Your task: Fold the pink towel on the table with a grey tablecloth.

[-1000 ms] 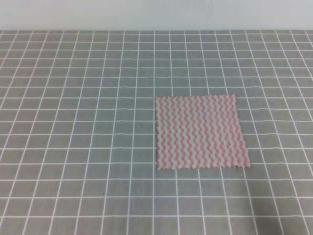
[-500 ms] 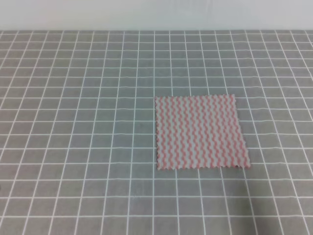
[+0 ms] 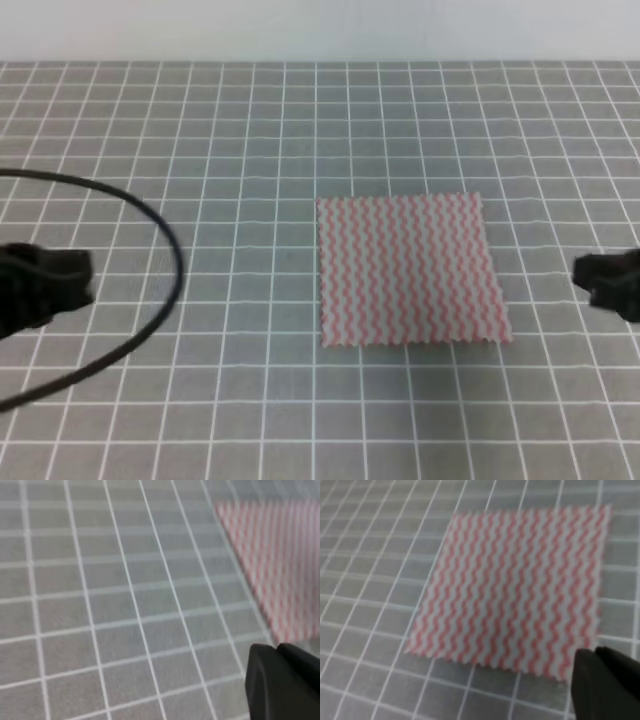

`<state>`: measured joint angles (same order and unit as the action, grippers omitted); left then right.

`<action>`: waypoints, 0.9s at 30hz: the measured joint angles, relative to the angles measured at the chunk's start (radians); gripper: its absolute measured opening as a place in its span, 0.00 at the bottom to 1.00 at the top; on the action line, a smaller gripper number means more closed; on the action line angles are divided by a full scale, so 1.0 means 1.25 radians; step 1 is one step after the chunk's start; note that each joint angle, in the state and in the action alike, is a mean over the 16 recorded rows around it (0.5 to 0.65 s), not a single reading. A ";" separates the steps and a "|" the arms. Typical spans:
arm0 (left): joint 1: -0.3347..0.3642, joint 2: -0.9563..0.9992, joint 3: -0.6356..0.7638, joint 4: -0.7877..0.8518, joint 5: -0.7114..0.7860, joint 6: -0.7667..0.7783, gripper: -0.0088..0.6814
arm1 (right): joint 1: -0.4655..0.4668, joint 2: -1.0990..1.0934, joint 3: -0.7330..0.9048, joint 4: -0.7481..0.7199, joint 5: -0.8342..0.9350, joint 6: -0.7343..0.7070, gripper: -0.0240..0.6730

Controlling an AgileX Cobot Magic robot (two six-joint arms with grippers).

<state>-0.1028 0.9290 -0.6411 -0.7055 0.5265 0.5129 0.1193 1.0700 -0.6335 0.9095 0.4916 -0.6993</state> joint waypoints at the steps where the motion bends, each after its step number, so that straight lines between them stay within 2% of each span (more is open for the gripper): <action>1: -0.012 0.030 -0.017 0.012 0.006 0.002 0.02 | 0.006 0.036 -0.033 -0.051 0.034 0.036 0.01; 8: -0.106 0.210 -0.110 0.098 0.018 -0.015 0.02 | 0.080 0.232 -0.240 -0.418 0.220 0.332 0.01; 13: -0.165 0.319 -0.185 0.131 0.023 -0.028 0.02 | 0.148 0.333 -0.344 -0.629 0.305 0.507 0.02; 19: -0.225 0.430 -0.298 0.201 0.054 -0.067 0.02 | 0.202 0.416 -0.397 -0.721 0.324 0.593 0.08; 27: -0.290 0.542 -0.436 0.354 0.139 -0.140 0.09 | 0.208 0.483 -0.405 -0.718 0.285 0.668 0.33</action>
<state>-0.4657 1.6070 -1.1856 -0.2631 0.6997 0.3374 0.3799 1.6741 -1.1393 0.0119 0.8476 0.1362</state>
